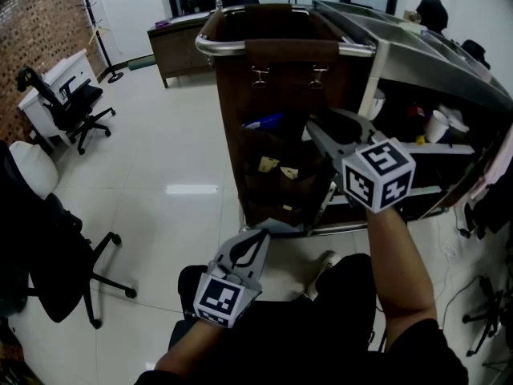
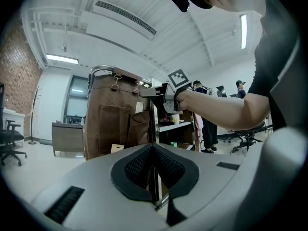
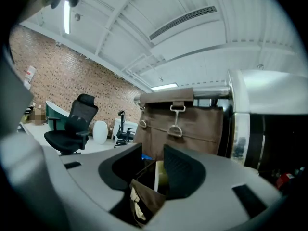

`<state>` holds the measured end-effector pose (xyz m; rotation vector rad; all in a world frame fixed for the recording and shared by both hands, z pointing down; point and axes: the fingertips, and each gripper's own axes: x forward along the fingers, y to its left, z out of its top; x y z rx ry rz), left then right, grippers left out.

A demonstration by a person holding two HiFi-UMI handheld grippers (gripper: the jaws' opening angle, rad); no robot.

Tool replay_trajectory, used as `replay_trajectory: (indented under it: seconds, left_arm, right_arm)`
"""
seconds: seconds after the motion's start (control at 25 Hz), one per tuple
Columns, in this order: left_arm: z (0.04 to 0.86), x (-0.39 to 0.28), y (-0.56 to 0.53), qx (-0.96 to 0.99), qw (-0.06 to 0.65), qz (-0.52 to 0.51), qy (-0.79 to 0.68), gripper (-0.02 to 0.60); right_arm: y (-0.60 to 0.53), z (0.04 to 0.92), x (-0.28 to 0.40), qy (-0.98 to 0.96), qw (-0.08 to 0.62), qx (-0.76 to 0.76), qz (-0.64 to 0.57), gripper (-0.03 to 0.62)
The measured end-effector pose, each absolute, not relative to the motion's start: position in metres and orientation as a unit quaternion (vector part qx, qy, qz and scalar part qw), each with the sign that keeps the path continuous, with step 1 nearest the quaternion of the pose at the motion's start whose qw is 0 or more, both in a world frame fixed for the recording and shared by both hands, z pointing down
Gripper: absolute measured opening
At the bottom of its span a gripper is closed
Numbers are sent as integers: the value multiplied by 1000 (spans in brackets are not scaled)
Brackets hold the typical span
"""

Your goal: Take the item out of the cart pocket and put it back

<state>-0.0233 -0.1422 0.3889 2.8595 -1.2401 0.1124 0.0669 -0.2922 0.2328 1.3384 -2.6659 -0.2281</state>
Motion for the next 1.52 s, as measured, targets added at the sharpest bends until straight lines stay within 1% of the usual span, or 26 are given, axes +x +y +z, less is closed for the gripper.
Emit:
replay_trajectory:
  seconds: [0.04,0.16,0.2,0.44,0.56,0.72,0.92,1.08,1.28,1.52]
  left_arm:
    - [388,-22,-142,917,11,36,-397,0]
    - [387,-20,-140,918,10,35,-396,0]
    - [386,-20,-140,918,10,35,-396,0]
    - [386,-18,-140,919,15,29,-393,0]
    - [386,-19,-140,918,16,25,-395,0]
    - [387,-19,-139,916,8,28,-399,0]
    - [392,-18,-138,917,10,32,-398,0]
    - [393,-18,-136,917,5,34,-398,0]
    - [399,-15,-135,919,12,38,-392,0]
    - [400,-10,-132,923,12,38,-383,0]
  right_arm:
    - [-283,227,65,-892,66,439,-81,164]
    - [-249,212,63,-905,25,418,-82,30]
    - [-237,211,63,-908,10,412,-77,11]
    - [-182,223,69,-916,-36,397,-48,10]
    - [-158,229,69,-915,-48,398,-51,9]
    - [-136,261,65,-914,-26,401,-54,9]
    - [-129,332,57,-918,11,395,4,9]
    - [-131,373,57,-914,30,403,24,9]
    - [-133,404,56,-911,51,406,48,9]
    - [-132,414,49,-914,50,396,66,9]
